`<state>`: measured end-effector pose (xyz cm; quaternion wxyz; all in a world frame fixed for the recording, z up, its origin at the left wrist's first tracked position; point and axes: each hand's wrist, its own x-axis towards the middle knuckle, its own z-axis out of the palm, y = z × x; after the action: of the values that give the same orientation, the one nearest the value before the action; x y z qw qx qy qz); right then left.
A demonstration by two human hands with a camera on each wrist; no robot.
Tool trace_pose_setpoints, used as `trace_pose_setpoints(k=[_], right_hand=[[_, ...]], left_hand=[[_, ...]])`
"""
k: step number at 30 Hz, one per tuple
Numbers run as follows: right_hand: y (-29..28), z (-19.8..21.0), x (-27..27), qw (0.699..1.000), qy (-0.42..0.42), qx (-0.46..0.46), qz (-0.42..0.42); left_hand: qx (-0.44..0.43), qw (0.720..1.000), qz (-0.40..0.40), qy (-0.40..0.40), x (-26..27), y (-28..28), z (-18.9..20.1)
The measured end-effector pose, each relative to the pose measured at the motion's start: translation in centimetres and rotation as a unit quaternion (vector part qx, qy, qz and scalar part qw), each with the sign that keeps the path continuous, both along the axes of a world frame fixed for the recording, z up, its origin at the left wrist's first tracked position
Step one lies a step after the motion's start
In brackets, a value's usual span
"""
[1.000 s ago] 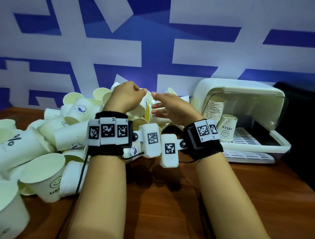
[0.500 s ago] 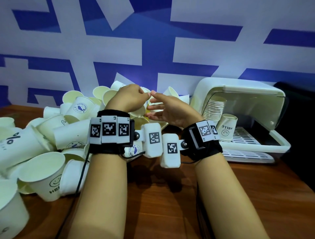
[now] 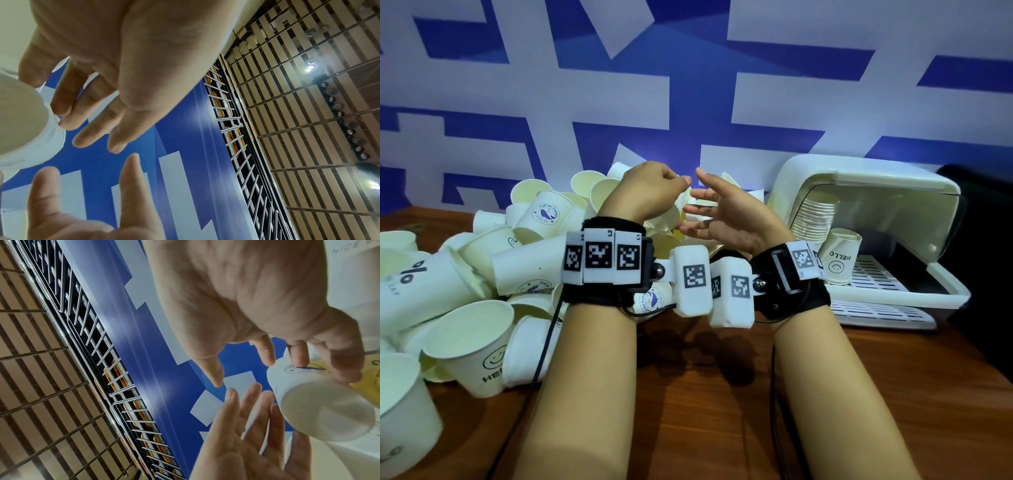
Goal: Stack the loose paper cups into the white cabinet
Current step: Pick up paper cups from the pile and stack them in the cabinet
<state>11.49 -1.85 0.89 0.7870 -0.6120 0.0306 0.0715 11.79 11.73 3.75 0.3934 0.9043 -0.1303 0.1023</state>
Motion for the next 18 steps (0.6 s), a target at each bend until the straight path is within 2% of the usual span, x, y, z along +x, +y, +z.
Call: trace_pose_setpoints(k=[8,18], right_hand=[[-0.4,-0.1,0.2,1.000,-0.017,0.006,0.011],[-1.3,0.6,-0.7,0.991,-0.111,-0.068,0.003]], left_hand=[[-0.049,0.998,0.009,-0.022,0.2,-0.1,-0.3],[-0.008,0.998,-0.003,-0.057,0.1,-0.5,-0.3]])
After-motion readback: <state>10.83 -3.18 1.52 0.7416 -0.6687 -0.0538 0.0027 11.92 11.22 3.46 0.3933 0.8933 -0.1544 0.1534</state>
